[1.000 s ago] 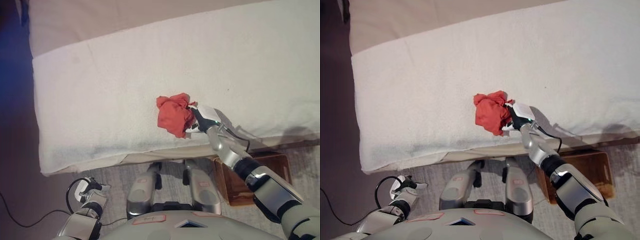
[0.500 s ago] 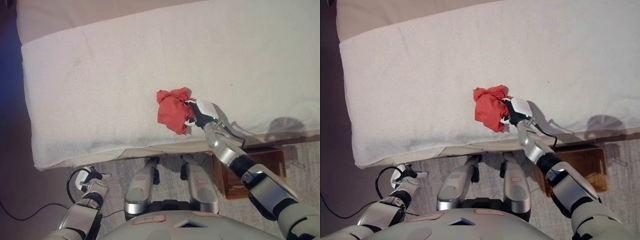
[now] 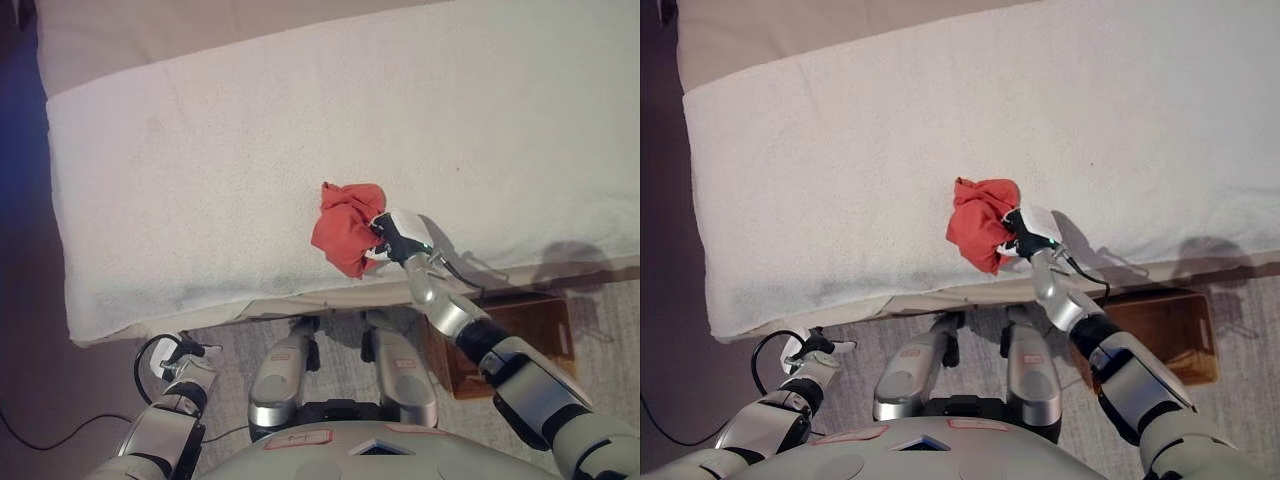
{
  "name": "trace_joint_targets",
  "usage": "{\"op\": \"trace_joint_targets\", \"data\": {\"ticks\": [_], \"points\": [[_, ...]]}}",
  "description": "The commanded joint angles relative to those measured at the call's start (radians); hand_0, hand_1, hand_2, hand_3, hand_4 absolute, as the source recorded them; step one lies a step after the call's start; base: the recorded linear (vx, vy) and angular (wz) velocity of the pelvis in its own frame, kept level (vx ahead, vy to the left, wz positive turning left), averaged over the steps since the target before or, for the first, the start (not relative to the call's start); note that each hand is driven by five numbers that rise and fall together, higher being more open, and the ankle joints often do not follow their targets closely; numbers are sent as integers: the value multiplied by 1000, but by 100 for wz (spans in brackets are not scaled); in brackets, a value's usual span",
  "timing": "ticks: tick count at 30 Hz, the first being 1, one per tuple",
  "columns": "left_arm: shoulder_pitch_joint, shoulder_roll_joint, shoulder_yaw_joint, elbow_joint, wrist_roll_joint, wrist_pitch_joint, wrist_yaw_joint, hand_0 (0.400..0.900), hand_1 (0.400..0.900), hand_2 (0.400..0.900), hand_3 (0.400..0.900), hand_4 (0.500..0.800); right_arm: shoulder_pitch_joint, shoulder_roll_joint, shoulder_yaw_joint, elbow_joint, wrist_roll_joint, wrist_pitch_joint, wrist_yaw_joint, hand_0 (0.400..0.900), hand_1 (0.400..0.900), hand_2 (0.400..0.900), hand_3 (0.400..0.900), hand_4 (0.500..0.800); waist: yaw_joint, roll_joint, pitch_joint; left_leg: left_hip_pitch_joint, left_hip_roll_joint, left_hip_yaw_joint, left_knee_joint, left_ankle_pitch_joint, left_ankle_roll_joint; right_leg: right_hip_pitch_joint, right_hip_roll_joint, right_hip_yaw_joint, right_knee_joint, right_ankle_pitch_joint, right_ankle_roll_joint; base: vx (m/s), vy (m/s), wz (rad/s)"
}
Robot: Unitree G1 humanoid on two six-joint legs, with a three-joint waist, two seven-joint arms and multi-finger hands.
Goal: Put the clothes on the bed into the basket.
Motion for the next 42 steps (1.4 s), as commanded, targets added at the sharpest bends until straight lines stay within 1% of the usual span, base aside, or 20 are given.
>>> {"op": "trace_joint_targets", "data": {"ticks": [1,6,12,17,19,21,23,32,42], "points": [[35,65,-21,89,22,34,46,900,900,900,900,800,29,-7,-47,-7,1,-31,-77,400,400,400,400,500,-43,-18,-82,-11,-9,16,-7,-14,14,5,-74,76,-1,-2,93,27,-3,-22],[50,58,-13,90,40,35,34,900,900,900,900,800,114,-77,-145,22,-22,-9,-92,400,400,400,400,500,-80,-22,-122,48,2,56,-7,-38,12,41,-66,106,-1,-9,97,37,-8,-31],[63,53,5,86,46,37,26,900,900,900,900,800,185,-140,-274,91,-8,13,-116,400,400,400,400,500,-128,-26,-175,124,18,114,-7,-68,11,85,-47,163,-1,-24,102,46,-20,-44],[67,60,16,88,47,37,15,900,900,900,900,800,228,-197,-406,206,32,35,-145,400,400,400,400,500,-169,-21,-220,175,32,149,-7,-83,7,117,-30,196,-1,-33,105,42,-35,-29],[68,65,20,89,44,35,12,900,900,900,900,800,246,-212,-455,262,53,41,-152,400,400,400,400,500,-184,-16,-234,191,35,155,-7,-89,7,130,-26,202,-1,-37,106,36,-26,-21],[72,71,27,91,41,34,8,900,900,900,900,800,267,-228,-489,298,65,49,-153,400,400,400,400,500,-195,-11,-247,200,38,166,-7,-92,5,134,-20,212,-1,-37,106,24,-26,-18],[70,75,25,93,46,34,-3,900,900,900,900,800,270,-239,-524,386,88,58,-154,400,400,400,400,500,-204,-8,-257,209,41,171,-7,-96,4,141,-15,218,-1,-39,107,16,-34,-16],[56,93,28,98,37,26,-10,900,900,900,900,800,256,-273,-582,550,122,73,-143,400,400,400,400,500,-216,5,-273,231,50,187,-7,-98,0,156,-1,231,-1,-46,109,7,-27,-7],[38,106,16,98,35,18,-20,900,900,900,900,800,197,-348,-602,644,120,95,-141,400,400,400,400,500,-206,24,-273,231,57,182,-7,-88,-11,160,6,223,-1,-52,100,8,-39,3]]}}
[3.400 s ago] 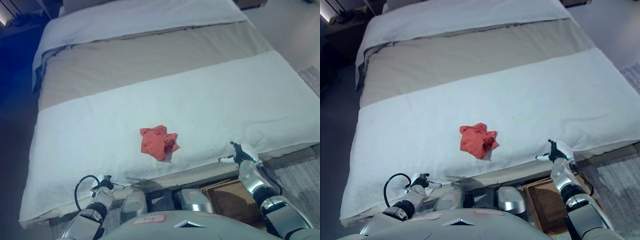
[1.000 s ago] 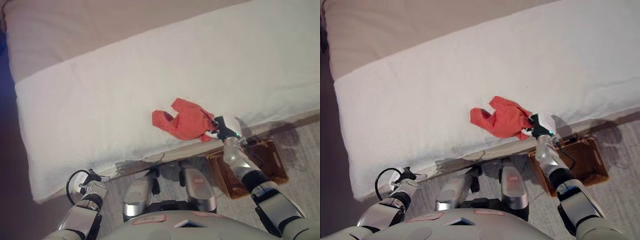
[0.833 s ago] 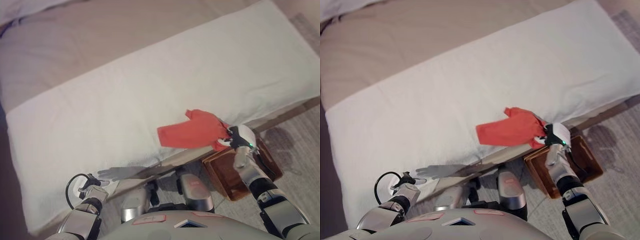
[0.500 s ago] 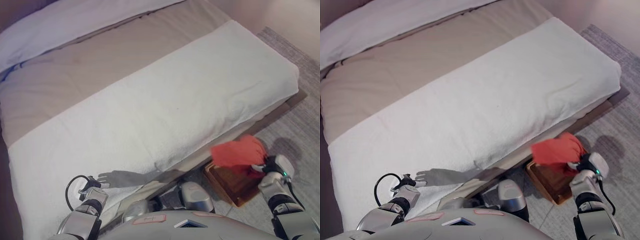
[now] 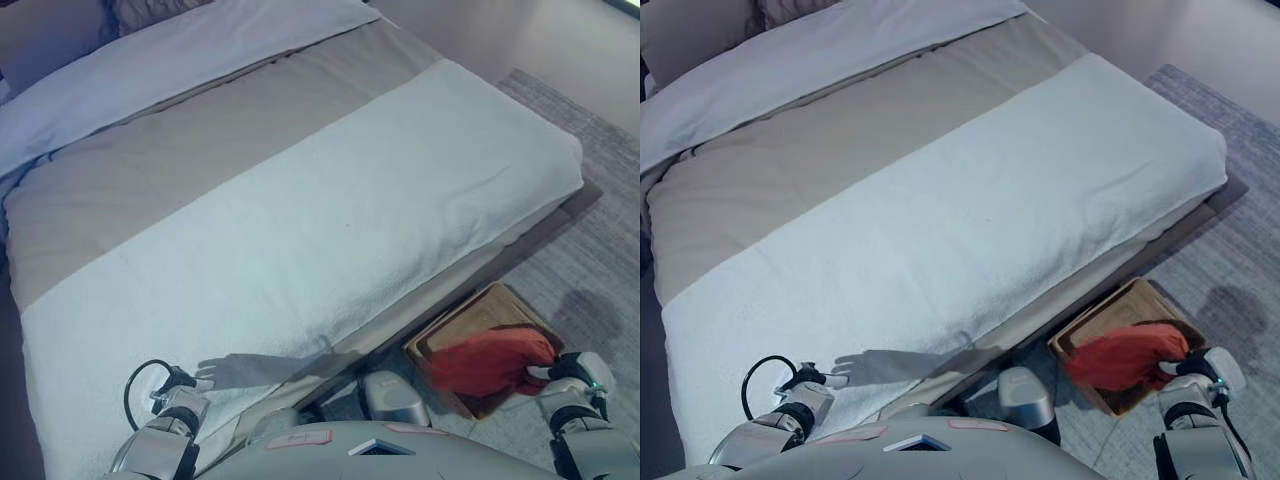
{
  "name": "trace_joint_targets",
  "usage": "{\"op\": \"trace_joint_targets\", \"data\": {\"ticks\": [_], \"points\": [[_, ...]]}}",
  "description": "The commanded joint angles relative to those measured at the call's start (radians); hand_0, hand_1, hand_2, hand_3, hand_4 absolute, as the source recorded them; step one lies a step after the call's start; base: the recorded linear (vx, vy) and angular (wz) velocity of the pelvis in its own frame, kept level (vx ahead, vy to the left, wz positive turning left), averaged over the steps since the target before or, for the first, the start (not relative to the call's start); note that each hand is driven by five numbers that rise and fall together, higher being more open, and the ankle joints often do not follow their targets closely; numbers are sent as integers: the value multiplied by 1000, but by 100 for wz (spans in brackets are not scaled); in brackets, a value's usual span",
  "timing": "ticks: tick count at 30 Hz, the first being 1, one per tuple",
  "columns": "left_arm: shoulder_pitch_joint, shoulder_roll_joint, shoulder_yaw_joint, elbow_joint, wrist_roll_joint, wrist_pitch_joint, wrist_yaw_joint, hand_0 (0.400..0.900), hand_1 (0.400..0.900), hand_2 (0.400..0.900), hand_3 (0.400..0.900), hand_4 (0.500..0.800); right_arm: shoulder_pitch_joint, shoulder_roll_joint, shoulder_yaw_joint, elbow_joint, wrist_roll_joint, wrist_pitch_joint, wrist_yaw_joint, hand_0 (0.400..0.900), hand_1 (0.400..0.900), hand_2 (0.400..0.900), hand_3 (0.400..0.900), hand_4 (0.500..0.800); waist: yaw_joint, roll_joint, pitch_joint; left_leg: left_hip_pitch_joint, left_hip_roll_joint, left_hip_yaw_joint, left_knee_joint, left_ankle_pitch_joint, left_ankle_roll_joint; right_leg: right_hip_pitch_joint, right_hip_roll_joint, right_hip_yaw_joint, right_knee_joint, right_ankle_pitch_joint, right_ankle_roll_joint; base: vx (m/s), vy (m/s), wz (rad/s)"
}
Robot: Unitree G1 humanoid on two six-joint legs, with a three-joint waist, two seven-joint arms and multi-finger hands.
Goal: Put the clothes on the bed into the basket.
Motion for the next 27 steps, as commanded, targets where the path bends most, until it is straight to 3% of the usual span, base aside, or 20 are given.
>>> {"op": "trace_joint_targets", "data": {"ticks": [1,2,9,20,23,27], "points": [[-44,87,10,56,30,5,32,900,900,900,900,800,-109,-144,-41,97,1,17,-55,400,400,400,400,500,-12,21,5,26,22,-39,6,-4,-28,56,-50,35,3,-19,48,9,-67,16],[-51,91,9,60,24,2,27,900,900,900,900,800,-122,-156,-47,124,0,28,-42,900,900,900,900,800,-8,26,6,25,23,-43,6,-2,-31,57,-51,30,3,-22,46,10,-45,15],[-58,107,10,67,29,3,10,900,900,900,900,800,-137,-150,-18,129,-2,22,-2,900,900,900,900,800,2,36,5,22,28,-58,6,4,-38,67,-50,9,3,-32,38,13,-49,11],[-44,74,20,50,5,1,20,900,900,900,900,800,-54,89,63,118,11,6,31,900,900,900,900,800,13,25,-10,33,29,-67,6,-2,-32,84,-45,-2,3,-39,32,2,-6,1],[-32,38,7,41,-6,-9,11,900,900,900,900,800,-14,187,123,139,0,2,86,900,900,900,900,800,18,16,-12,35,28,-73,6,-5,-28,89,-46,-4,3,-41,28,-20,-6,3],[-16,17,-8,33,-5,-11,-5,900,900,900,900,800,8,243,177,152,-34,5,119,900,900,900,900,800,28,8,-12,37,25,-84,6,-5,-24,97,-48,-10,3,-44,26,-25,-2,10]]}}
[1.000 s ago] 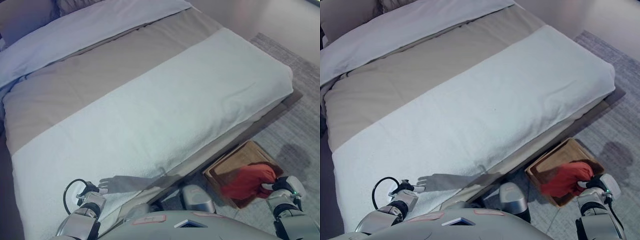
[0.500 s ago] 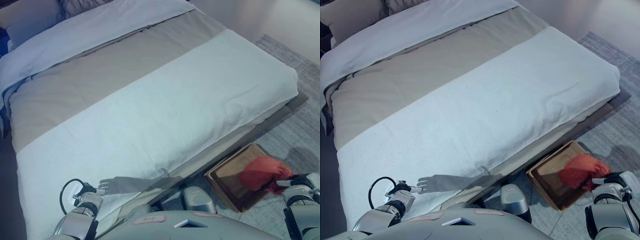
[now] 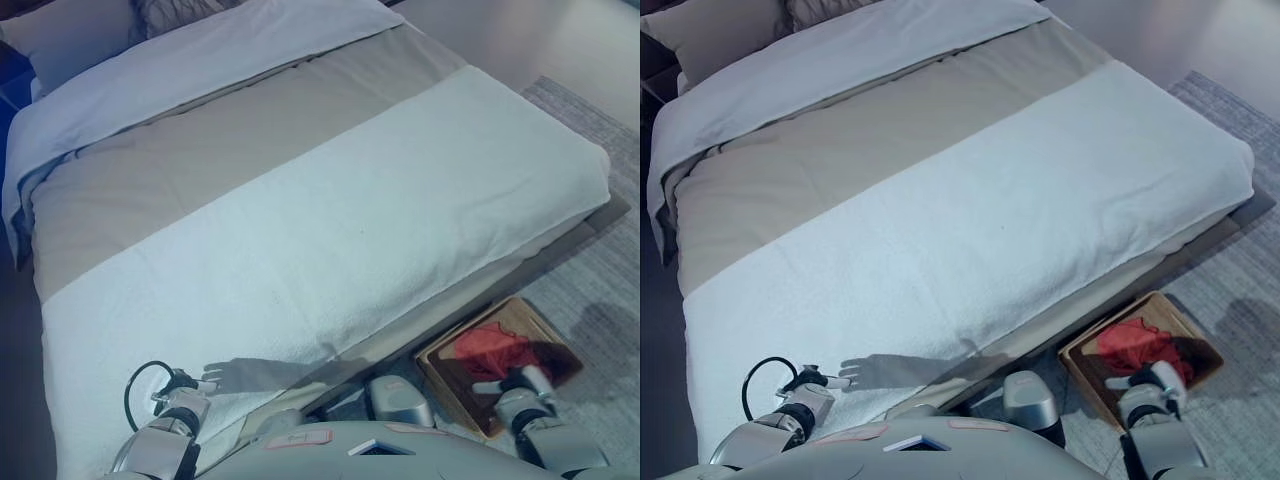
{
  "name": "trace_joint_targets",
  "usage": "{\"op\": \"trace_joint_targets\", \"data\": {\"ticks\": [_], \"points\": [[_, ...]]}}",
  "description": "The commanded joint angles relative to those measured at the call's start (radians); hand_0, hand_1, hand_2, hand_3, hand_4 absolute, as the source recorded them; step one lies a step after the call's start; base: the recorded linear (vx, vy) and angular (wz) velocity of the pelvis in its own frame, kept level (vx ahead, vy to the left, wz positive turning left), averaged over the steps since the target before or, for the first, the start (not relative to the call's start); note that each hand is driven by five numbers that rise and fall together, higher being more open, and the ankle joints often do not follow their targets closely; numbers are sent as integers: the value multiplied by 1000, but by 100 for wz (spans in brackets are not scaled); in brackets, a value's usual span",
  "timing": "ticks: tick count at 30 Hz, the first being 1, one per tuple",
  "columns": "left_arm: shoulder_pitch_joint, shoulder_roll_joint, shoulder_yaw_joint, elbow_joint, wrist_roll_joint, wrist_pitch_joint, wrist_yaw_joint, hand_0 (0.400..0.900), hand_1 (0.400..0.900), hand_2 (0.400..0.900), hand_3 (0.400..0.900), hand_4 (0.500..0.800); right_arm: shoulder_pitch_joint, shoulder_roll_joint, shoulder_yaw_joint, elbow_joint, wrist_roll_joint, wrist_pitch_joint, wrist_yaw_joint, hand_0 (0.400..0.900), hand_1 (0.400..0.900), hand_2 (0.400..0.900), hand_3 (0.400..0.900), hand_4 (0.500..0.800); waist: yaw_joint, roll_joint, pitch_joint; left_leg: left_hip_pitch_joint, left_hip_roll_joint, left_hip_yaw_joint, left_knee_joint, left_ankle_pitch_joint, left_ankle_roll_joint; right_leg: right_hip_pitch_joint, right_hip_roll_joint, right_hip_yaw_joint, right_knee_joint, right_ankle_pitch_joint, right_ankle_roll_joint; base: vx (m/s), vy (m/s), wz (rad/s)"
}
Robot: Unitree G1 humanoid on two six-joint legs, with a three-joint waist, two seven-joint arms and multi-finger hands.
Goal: Put the clothes on the bed into the basket.
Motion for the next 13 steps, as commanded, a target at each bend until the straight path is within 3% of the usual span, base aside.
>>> {"op": "trace_joint_targets", "data": {"ticks": [1,13], "points": [[-24,35,-25,19,6,-4,18,900,900,900,900,800,-30,9,75,74,-48,11,16,900,900,900,900,800,10,-25,-13,12,21,-48,5,-4,-21,56,-45,23,3,-39,37,-29,-9,12],[-34,27,-47,-16,-9,-16,1,900,900,900,900,800,-46,5,97,39,-62,9,18,900,900,900,900,800,28,-49,-12,20,9,-68,5,-10,-11,66,-47,18,3,-37,33,-13,3,1]]}}
